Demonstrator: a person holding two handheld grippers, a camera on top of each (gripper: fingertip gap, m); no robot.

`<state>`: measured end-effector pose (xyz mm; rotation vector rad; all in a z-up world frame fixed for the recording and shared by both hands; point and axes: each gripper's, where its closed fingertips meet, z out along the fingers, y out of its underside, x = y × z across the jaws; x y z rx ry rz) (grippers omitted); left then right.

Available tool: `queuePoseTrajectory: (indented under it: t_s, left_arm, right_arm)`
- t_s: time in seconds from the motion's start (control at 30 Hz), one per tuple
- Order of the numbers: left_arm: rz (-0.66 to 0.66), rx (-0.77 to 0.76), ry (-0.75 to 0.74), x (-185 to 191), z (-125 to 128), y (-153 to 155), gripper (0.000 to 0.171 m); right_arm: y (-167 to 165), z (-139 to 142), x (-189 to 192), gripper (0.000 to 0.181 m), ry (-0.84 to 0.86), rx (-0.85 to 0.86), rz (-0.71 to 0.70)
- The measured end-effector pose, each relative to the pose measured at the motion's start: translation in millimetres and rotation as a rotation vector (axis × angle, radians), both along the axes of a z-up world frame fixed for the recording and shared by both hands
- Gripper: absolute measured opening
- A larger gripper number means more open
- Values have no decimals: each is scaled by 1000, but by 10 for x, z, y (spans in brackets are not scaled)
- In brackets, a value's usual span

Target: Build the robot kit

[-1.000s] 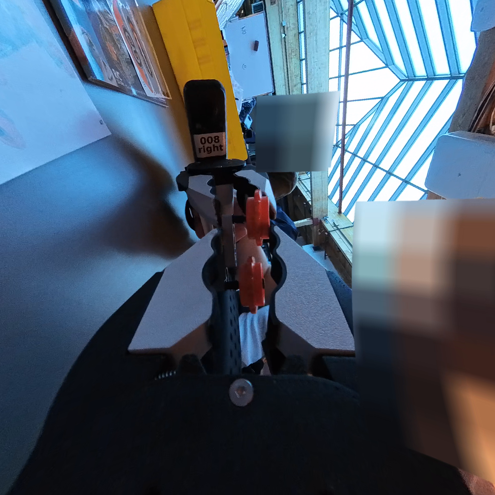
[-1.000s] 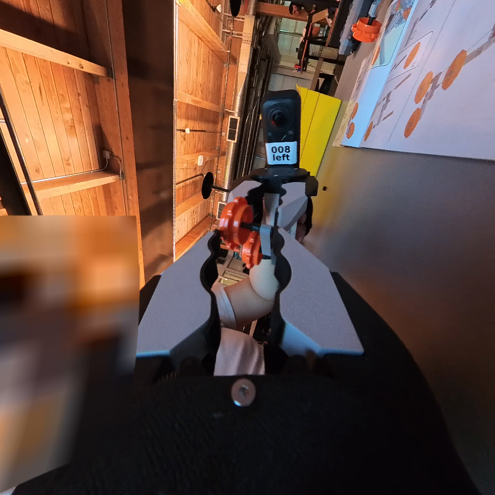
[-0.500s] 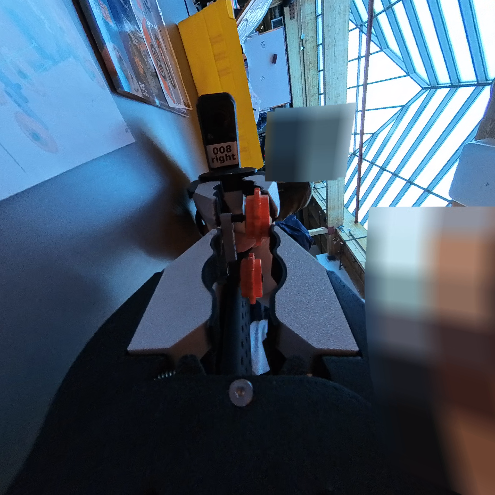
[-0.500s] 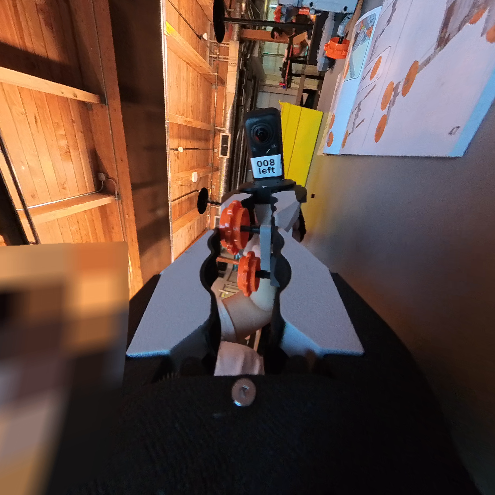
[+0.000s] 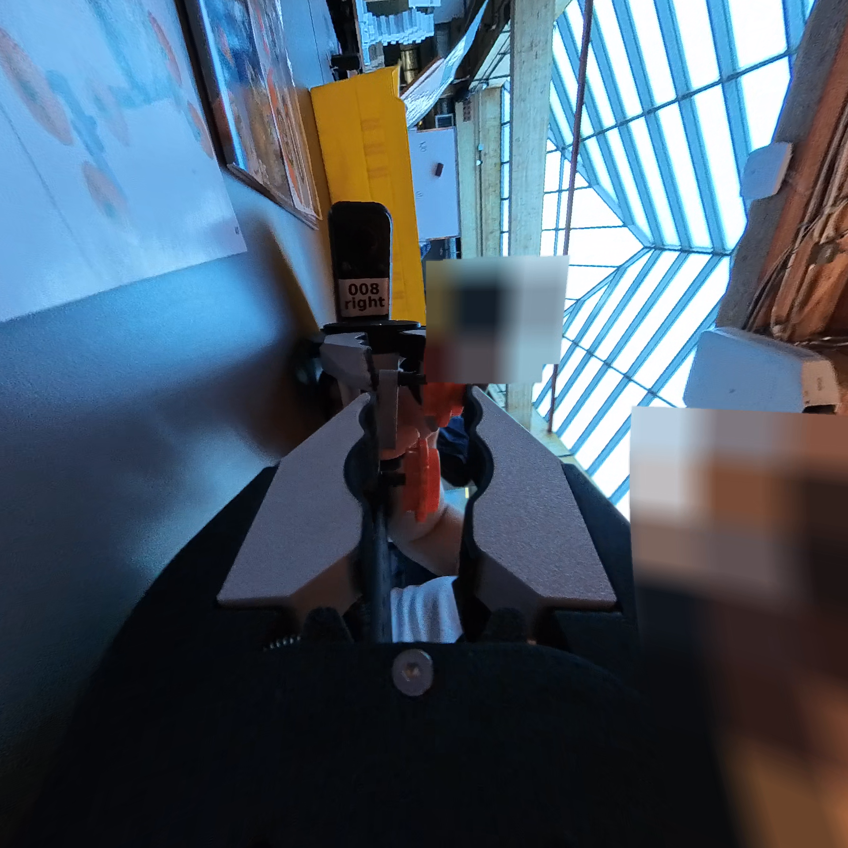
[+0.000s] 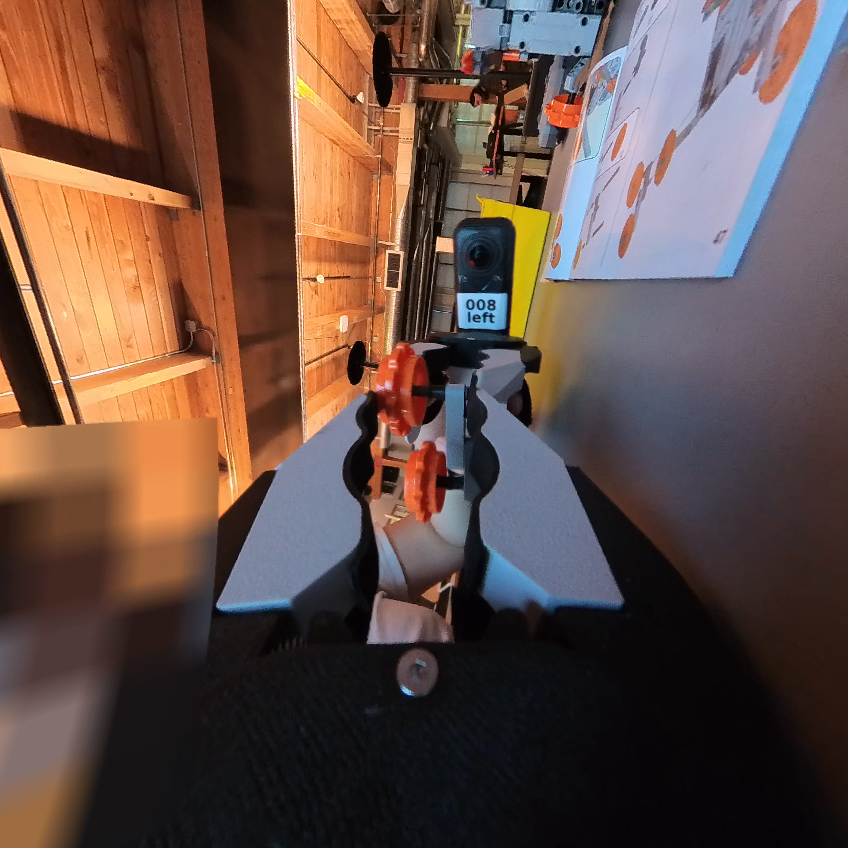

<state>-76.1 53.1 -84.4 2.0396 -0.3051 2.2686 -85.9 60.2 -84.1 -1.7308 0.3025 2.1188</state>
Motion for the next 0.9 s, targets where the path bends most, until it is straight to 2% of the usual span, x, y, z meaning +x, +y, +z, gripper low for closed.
queuePoseTrajectory:
  t_s: [0.23,0.9]
  left_arm:
    - [31,-97,-31,10,-20,49,35]
    - [62,16,-12,12,5,59,32]
  right_arm:
    - [27,-25,2,37,-17,18,-20]
    - [49,-7,14,40,-36,51,-62]
